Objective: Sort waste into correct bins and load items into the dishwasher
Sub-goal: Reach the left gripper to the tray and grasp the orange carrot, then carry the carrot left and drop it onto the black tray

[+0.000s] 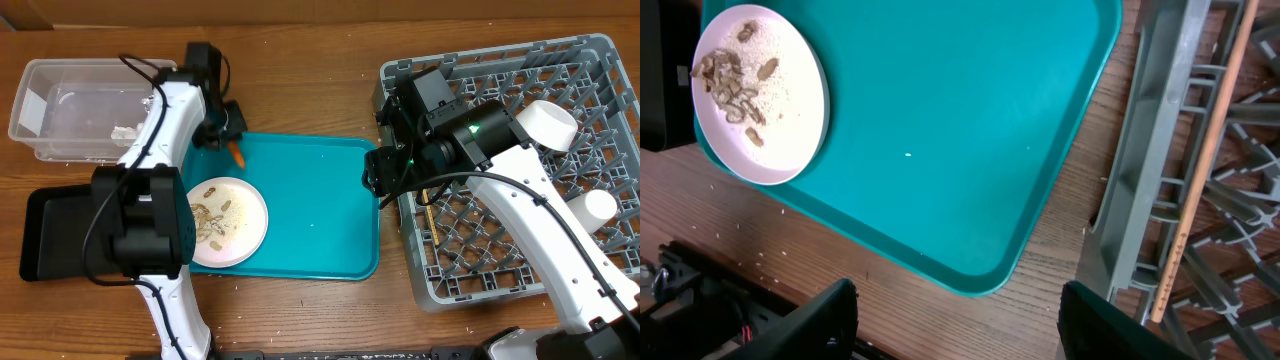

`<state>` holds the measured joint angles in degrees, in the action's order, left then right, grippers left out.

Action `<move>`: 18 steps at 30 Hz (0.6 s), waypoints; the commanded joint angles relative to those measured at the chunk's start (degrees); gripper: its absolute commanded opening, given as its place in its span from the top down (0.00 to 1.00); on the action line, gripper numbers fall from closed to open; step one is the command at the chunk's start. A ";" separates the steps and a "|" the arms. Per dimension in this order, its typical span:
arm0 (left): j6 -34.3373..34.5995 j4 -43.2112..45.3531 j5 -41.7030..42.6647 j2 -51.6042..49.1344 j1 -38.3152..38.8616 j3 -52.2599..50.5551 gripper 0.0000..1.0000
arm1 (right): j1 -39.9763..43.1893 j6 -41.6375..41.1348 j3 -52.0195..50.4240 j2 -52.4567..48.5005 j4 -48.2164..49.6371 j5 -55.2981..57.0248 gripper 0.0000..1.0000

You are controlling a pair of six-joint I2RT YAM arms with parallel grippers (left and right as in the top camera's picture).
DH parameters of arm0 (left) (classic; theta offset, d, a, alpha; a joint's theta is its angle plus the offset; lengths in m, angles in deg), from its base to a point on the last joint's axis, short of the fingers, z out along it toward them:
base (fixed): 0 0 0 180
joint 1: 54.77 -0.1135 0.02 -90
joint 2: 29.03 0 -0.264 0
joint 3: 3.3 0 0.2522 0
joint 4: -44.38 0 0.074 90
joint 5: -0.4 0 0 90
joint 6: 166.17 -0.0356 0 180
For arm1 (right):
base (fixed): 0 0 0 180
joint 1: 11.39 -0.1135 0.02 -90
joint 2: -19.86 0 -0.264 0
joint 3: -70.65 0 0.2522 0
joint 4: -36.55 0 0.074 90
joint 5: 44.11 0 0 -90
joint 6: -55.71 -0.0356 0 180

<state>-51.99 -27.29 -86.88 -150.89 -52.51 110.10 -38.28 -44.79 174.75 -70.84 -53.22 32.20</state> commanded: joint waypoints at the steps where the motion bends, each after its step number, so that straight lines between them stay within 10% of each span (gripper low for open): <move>1: -1.57 -2.36 -0.52 0.17 0.00 6.51 0.83 | -0.13 -0.20 0.09 0.72 0.00 -0.31 0.33; 18: -0.98 -28.15 -3.17 8.87 -8.55 16.35 0.88 | -0.09 -0.20 0.09 0.72 -1.05 0.98 0.33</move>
<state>-52.60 -52.77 -89.05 -147.51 -58.39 125.18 -38.26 -44.79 174.75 -70.84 -54.40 32.86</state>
